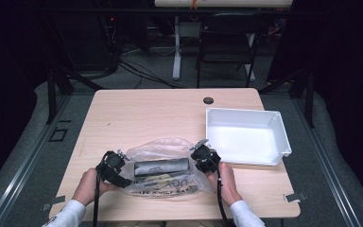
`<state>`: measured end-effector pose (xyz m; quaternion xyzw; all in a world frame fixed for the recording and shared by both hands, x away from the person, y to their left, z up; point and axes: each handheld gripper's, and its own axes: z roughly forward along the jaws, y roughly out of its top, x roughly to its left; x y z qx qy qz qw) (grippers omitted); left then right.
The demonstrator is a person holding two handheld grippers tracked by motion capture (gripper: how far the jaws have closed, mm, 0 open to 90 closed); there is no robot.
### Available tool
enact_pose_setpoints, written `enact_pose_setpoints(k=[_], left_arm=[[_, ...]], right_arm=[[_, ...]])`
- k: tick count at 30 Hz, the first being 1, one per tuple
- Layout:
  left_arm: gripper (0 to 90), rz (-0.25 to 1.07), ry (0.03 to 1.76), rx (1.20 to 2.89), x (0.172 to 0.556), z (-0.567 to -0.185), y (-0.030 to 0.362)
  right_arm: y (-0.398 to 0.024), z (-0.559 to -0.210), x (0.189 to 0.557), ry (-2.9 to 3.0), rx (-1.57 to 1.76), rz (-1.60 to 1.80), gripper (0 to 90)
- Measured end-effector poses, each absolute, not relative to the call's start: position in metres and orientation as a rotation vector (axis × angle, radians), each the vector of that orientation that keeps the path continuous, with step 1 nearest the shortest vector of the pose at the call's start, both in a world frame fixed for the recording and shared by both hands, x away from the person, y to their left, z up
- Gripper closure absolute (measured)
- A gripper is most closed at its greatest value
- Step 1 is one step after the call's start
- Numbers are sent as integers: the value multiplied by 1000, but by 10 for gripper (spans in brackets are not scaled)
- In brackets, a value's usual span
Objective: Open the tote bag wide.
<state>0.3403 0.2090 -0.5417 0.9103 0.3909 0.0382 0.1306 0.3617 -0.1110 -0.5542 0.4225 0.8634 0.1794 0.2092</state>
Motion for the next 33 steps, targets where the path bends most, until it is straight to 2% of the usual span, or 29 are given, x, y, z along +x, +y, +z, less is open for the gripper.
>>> enact_pose_setpoints(k=[8,19,27,30,33], left_arm=[[344,110,1130,2657,340,-540,211],[238,85,1065,2454,330,-491,223],[196,207,1023,2299,336,-450,219],[196,225,1023,2288,351,-452,212],[203,247,1034,2325,368,-465,205]], right_arm=[[-118,-554,362,2410,1182,442,761],[-129,-512,340,2425,1149,715,523],[-126,-475,306,2477,1008,884,426],[-113,-478,291,2571,910,897,400],[-99,-496,285,2642,834,828,374]])
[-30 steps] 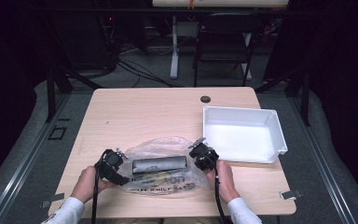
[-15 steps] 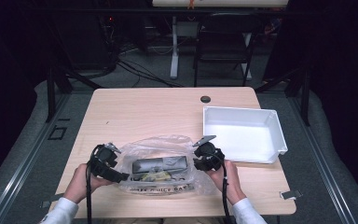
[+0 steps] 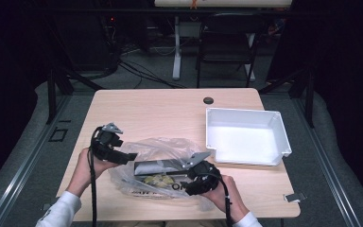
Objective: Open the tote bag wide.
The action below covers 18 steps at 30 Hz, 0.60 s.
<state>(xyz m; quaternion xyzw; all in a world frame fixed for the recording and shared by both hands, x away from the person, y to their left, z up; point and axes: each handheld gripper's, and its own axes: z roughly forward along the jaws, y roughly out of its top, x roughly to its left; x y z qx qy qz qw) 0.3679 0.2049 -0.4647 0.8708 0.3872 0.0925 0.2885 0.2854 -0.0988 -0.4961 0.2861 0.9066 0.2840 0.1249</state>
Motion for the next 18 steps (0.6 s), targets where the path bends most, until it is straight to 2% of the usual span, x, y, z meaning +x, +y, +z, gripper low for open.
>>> enact_pose_setpoints(k=[3,6,9,12,14,15,16,18], left_arm=[[224,202,1045,2376,385,-477,200],[281,170,1068,2414,400,-490,198],[362,119,1116,2447,412,-504,201],[507,58,1135,2470,419,-516,203],[684,29,1130,2513,421,-526,200],[742,31,1124,2543,421,-532,197],[822,49,1115,2552,421,-535,195],[879,89,1110,2584,420,-540,190]], right_arm=[[-96,-506,291,2587,848,744,421],[-105,-511,308,2535,938,738,471],[-114,-518,324,2503,1034,742,582],[-118,-524,334,2477,1071,725,744],[-119,-528,339,2469,1084,700,846],[-119,-530,340,2456,1094,699,886],[-119,-531,342,2454,1094,676,900],[-121,-532,344,2435,1105,684,900]])
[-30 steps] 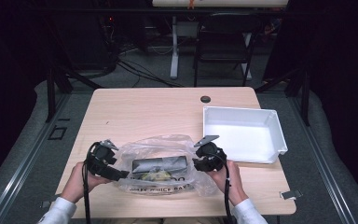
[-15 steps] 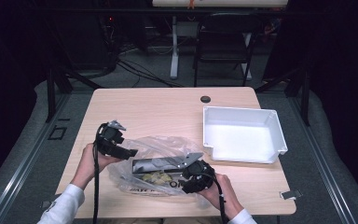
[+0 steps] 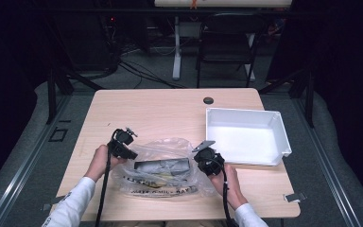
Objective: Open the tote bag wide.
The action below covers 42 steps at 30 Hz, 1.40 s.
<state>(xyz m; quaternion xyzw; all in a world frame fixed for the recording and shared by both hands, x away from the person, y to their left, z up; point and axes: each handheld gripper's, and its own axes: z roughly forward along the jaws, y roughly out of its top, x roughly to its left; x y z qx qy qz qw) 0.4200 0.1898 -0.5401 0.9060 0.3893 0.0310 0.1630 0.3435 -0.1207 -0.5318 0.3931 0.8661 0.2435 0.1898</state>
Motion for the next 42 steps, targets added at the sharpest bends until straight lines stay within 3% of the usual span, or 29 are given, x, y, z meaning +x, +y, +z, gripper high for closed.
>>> enact_pose_setpoints(k=[6,10,15,19,20,26,32,35,39,42], left_arm=[[895,310,1162,2533,428,-538,187],[896,377,1221,2517,436,-538,193],[896,389,1219,2606,434,-547,197],[890,310,1194,2640,427,-544,204],[875,291,1202,2632,425,-543,206],[538,236,1193,2479,416,-509,219],[349,256,1128,2343,400,-471,220],[347,231,1112,2344,393,-465,219],[368,233,1161,2415,393,-480,221],[400,202,1190,2432,394,-495,224]], right_arm=[[-120,-536,349,2356,1111,637,900],[-112,-544,355,2348,1097,576,900],[-107,-554,356,2459,1104,503,900],[-112,-547,345,2610,1049,505,900],[-115,-546,344,2653,1036,521,838],[-140,-498,334,2606,1065,888,500],[-145,-462,311,2542,966,994,403],[-136,-457,298,2590,884,1007,379],[-105,-488,291,2676,787,856,290],[-92,-515,293,2702,777,718,329]])
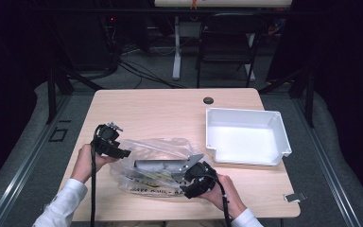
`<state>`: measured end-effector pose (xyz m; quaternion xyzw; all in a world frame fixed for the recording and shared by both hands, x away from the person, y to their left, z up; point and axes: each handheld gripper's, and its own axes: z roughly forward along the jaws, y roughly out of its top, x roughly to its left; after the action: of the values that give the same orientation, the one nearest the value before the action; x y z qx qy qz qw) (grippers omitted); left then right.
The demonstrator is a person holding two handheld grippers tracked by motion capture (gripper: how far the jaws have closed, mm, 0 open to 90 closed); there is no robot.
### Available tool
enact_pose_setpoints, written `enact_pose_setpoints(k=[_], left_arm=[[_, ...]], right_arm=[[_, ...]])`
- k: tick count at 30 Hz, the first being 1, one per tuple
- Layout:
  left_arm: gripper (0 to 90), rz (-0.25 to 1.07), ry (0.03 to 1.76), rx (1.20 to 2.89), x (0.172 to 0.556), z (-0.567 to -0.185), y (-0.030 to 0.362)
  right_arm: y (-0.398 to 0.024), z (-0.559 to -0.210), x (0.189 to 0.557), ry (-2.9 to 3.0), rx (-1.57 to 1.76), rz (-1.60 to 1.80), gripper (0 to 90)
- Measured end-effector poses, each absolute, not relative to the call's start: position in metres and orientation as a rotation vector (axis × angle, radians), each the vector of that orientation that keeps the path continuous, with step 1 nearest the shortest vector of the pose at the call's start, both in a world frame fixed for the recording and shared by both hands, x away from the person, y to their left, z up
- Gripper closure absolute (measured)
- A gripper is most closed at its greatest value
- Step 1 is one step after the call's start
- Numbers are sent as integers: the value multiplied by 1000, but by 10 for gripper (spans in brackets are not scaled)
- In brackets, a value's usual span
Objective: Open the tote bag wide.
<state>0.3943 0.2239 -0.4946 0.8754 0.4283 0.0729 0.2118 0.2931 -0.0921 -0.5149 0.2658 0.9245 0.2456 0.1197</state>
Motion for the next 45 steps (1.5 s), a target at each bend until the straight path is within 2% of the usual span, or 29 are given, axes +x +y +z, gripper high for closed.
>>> enact_pose_setpoints(k=[3,6,8,9,12,19,20,21,23,24,26,29,36,40,43,45], left_arm=[[468,170,1189,2453,396,-506,223],[611,136,1172,2500,396,-518,220],[735,145,1163,2527,395,-526,216],[803,153,1161,2548,394,-528,215],[890,171,1171,2567,393,-531,214],[887,108,1180,2623,386,-539,223],[859,124,1191,2633,385,-538,224],[820,114,1195,2630,384,-535,225],[694,99,1197,2572,383,-524,230],[664,107,1189,2549,380,-516,232],[543,122,1179,2483,374,-501,235],[455,139,1140,2435,361,-482,234],[373,151,970,2479,328,-471,211],[406,149,892,2569,315,-487,194],[493,146,882,2624,312,-503,189],[590,132,869,2669,312,-512,187]], right_arm=[[-90,-532,297,2716,777,630,556],[-90,-540,298,2714,776,607,783],[-90,-542,297,2723,763,585,890],[-90,-543,297,2743,765,613,900],[-92,-545,293,2824,745,639,900],[-98,-549,279,2975,694,712,900],[-97,-549,280,2976,707,731,895],[-97,-546,282,2977,718,759,840],[-99,-536,284,2980,725,843,675],[-100,-530,285,2974,728,856,666],[-104,-514,284,2937,728,953,580],[-111,-492,286,2865,735,1057,526],[-122,-469,297,2684,817,1033,465],[-111,-470,312,2549,853,901,516],[-98,-488,327,2516,920,787,665],[-95,-499,336,2480,983,747,763]])
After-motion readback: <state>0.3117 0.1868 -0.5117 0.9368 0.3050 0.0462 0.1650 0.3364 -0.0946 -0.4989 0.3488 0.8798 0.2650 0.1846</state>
